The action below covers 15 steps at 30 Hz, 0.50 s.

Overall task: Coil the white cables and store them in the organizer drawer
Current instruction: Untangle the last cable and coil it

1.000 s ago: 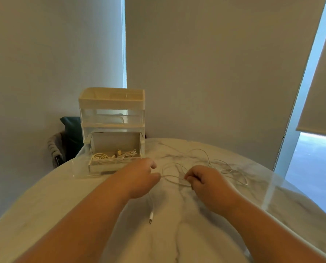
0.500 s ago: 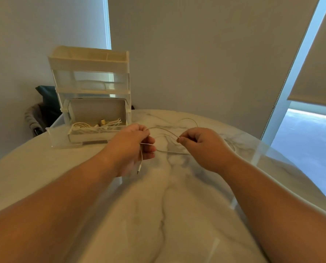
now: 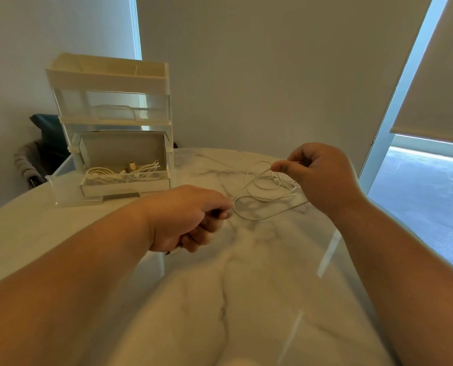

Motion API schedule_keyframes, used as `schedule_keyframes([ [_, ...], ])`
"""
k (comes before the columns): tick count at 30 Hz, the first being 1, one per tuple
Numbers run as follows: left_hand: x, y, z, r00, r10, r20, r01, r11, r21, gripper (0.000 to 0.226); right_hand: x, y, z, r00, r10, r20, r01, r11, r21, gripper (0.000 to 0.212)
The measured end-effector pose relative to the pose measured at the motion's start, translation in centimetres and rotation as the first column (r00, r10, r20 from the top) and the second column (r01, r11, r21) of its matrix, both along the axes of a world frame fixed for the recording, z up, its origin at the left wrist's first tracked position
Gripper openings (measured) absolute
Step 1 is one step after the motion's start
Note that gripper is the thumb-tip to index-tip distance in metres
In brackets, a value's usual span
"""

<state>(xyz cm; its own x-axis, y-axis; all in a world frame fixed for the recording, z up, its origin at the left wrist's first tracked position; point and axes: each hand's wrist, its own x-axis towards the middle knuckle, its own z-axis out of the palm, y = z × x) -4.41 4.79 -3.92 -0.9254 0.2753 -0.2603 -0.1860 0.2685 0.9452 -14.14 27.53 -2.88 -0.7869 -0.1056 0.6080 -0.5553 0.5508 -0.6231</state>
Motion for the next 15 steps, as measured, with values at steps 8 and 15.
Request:
schedule_keyframes([
  [8, 0.0, -1.0, 0.8, 0.991, 0.058, -0.121, -0.049, 0.996, 0.072, 0.035, -0.9, 1.2, -0.7, 0.940, 0.211, 0.267, -0.199, 0.977, -0.071, 0.043],
  [15, -1.4, -2.0, -0.6, 0.918, 0.327, -0.224, -0.320, 0.945, 0.066, 0.029, 0.0, -0.1, -1.1, 0.775, 0.485, 0.404, -0.473, 0.870, -0.138, 0.012],
])
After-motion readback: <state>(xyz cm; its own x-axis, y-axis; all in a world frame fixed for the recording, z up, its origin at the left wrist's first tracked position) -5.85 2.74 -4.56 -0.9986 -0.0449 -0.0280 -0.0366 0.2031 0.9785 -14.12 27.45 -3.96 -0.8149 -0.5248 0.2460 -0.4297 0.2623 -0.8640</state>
